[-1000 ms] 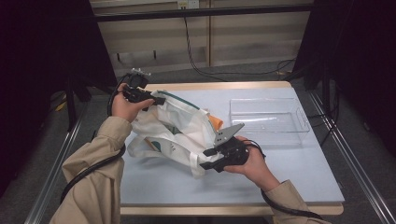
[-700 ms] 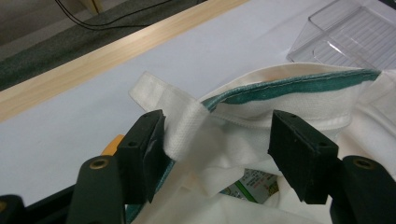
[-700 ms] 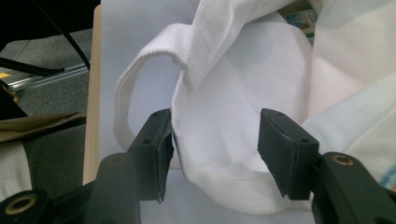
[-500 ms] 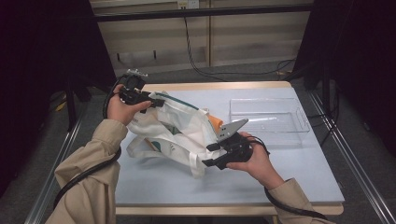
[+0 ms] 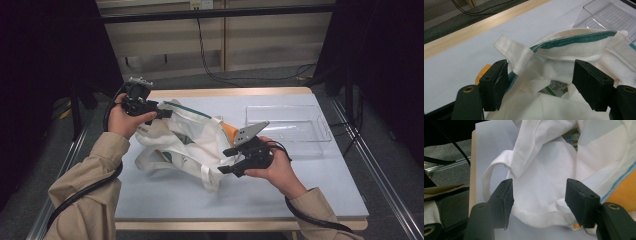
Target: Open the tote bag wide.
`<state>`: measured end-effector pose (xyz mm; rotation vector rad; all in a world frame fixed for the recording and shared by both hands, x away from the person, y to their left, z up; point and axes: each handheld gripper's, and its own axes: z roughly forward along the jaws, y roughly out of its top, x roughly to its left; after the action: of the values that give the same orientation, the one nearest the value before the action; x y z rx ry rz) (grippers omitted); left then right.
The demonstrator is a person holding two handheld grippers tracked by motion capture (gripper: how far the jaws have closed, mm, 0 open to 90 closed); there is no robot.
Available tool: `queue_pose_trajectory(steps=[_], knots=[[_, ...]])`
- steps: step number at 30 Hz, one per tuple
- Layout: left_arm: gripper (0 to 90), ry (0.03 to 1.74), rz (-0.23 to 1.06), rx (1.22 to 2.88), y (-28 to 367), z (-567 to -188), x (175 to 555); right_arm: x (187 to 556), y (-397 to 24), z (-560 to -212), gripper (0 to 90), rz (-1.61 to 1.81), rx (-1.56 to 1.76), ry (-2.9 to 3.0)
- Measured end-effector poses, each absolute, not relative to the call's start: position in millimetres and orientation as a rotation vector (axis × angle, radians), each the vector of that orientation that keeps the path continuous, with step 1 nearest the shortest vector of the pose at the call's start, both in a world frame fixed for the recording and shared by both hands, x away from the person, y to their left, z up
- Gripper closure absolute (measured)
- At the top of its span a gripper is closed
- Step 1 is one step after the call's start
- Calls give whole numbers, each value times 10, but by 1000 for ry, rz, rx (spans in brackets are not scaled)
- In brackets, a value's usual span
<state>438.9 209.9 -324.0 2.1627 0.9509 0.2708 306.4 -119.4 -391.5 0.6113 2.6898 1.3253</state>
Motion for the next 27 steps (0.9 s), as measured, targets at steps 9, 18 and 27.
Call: queue_pose_trajectory(steps=[9, 18, 27], knots=[[239, 928, 268, 2169, 2193, -3213, 4286, 3156, -1200, -3857, 386, 1346, 645, 2668], [245, 894, 245, 2158, 2279, -3233, 4134, 3249, -1132, -3808, 379, 1313, 637, 2649], [263, 875, 197, 2158, 2236, -3358, 4017, 3332, -1082, -3801, 375, 1301, 666, 2632]])
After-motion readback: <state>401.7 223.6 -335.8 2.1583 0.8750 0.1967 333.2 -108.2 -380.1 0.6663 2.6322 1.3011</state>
